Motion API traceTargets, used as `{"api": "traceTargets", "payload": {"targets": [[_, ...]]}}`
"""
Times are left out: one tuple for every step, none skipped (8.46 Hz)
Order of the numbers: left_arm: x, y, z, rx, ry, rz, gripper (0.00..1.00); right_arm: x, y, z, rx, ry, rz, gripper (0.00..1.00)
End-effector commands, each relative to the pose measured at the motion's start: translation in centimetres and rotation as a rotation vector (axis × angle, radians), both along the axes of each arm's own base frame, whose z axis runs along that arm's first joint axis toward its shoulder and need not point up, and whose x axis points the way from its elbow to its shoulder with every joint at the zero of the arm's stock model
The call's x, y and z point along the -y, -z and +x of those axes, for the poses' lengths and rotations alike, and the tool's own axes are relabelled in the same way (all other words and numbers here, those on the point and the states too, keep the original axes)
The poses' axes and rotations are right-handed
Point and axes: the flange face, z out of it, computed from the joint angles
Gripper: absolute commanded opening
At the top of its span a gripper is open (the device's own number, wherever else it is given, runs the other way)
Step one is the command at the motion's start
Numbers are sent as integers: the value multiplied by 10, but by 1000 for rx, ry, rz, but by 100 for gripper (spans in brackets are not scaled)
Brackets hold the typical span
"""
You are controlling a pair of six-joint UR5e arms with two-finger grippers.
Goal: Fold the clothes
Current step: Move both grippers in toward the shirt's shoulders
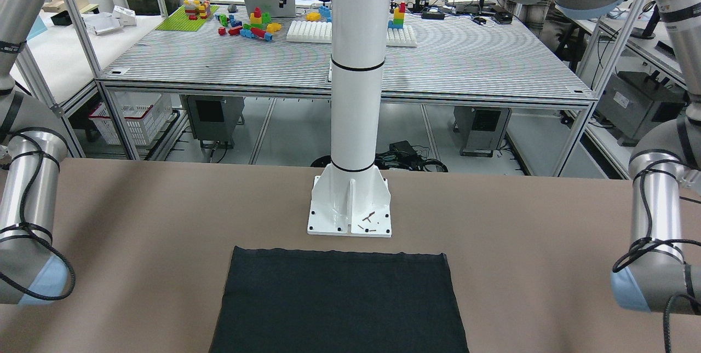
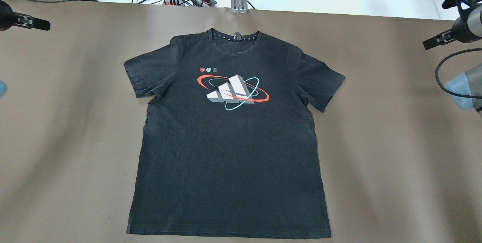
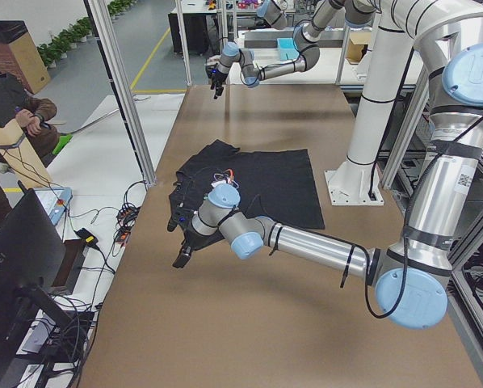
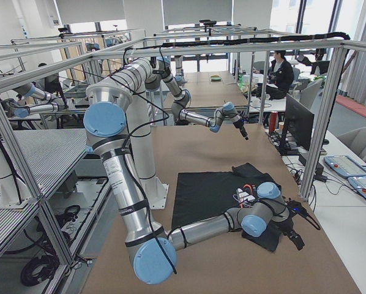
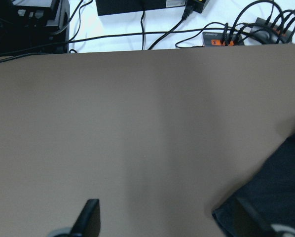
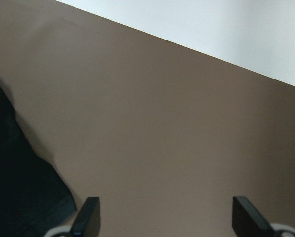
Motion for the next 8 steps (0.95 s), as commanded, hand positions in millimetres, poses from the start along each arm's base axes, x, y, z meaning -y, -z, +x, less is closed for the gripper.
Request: {"api": "traceTargets", "payload": {"targets": [[25,-1,41,-119,12,3,95,-11,19,-55,90,-22,48,94],[31,9,51,-128,10,4,95,-17,24,-75,110,-12,84,94],[30,11,56,-130,3,6,95,-22,30,-91,152,-25,53,94],[31,11,57,-129,5,7,95,-25,29,-104,172,-29,27,94],[31,13,59,-127,7,9,95,-23,19,-106,176,-27,27,94],[33,13,60,-124,13,11,95,-18,-9,-112,187,-24,41,94],[32,12,64,-118,18,12,95,-15,-34,-115,207,-31,45,94],[31,13,68,-124,16,7,95,-19,-39,-124,249,-59,-4,94]]}}
